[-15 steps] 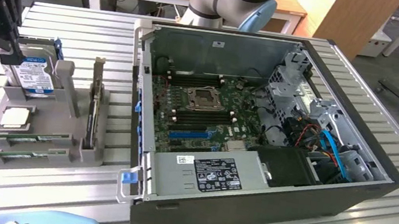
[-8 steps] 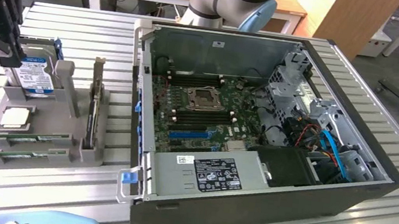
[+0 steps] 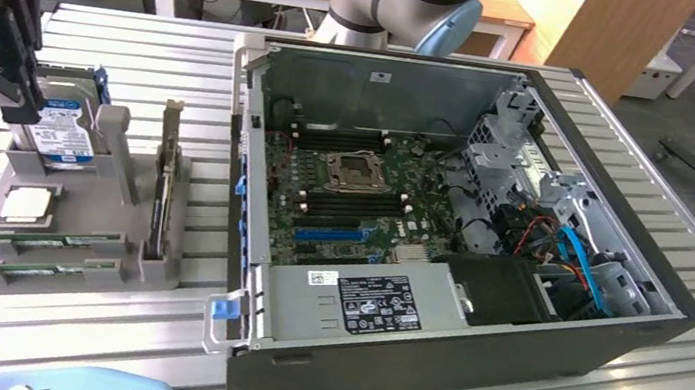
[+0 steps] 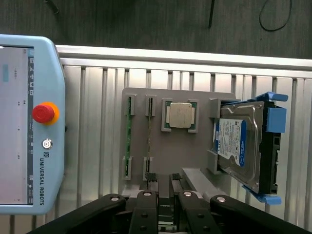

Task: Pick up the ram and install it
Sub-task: 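Pick up the ram and move it above insertion slot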

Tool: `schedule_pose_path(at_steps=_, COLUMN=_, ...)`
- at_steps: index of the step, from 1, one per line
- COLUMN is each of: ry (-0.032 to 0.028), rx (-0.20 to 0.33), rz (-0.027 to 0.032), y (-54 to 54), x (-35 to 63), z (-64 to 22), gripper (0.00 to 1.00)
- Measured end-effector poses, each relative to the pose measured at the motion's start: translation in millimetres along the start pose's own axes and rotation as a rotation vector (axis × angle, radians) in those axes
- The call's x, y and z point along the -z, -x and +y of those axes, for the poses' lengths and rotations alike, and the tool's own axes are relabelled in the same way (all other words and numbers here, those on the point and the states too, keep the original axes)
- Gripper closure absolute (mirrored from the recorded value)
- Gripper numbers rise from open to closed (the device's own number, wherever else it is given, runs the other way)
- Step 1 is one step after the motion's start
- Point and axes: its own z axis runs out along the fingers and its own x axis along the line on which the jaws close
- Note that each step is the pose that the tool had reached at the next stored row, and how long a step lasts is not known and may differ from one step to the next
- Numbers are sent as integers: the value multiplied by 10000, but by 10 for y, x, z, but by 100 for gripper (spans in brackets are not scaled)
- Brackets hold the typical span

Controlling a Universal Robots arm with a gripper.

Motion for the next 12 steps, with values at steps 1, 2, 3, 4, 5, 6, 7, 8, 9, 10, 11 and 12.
schedule_pose_path(at_steps=1, ry=0, rx=0, rz=0, y=-1, x=-18, z=-1, gripper=76)
schedule_pose_path(at_steps=2, ry=1, rx=1, rz=1, y=-2, x=-35, z=-2, gripper=76)
schedule_pose_path(at_steps=3, ry=1, rx=1, rz=1, y=-3, x=-53, z=-2, gripper=76)
schedule_pose_path(at_steps=4, ry=0, rx=0, rz=0, y=-4, x=-72, z=-3, gripper=76)
schedule_pose_path(at_steps=5, ry=2, rx=0, rz=1, y=-5, x=-90, z=-4, gripper=76)
schedule_pose_path(at_steps=6, ry=2, rx=0, rz=1, y=-6, x=-108, z=-5, gripper=76)
schedule_pose_path(at_steps=7, ry=1, rx=0, rz=0, y=-7, x=-126, z=-6, gripper=76)
schedule_pose_path(at_steps=8, ry=0, rx=0, rz=0, y=-7, x=-136, z=-6, gripper=76)
schedule_pose_path(at_steps=9, ry=1, rx=1, rz=1, y=-7, x=-136, z=-6, gripper=76)
schedule_pose_path(at_steps=10, ry=2, rx=1, rz=1, y=-7, x=-136, z=-6, gripper=76)
schedule_pose_path(at_steps=11, ry=1, rx=0, rz=2, y=-7, x=-136, z=-6, gripper=76)
schedule_pose_path(at_steps=12, ry=2, rx=1, rz=2, y=-7, x=-136, z=-6, gripper=76)
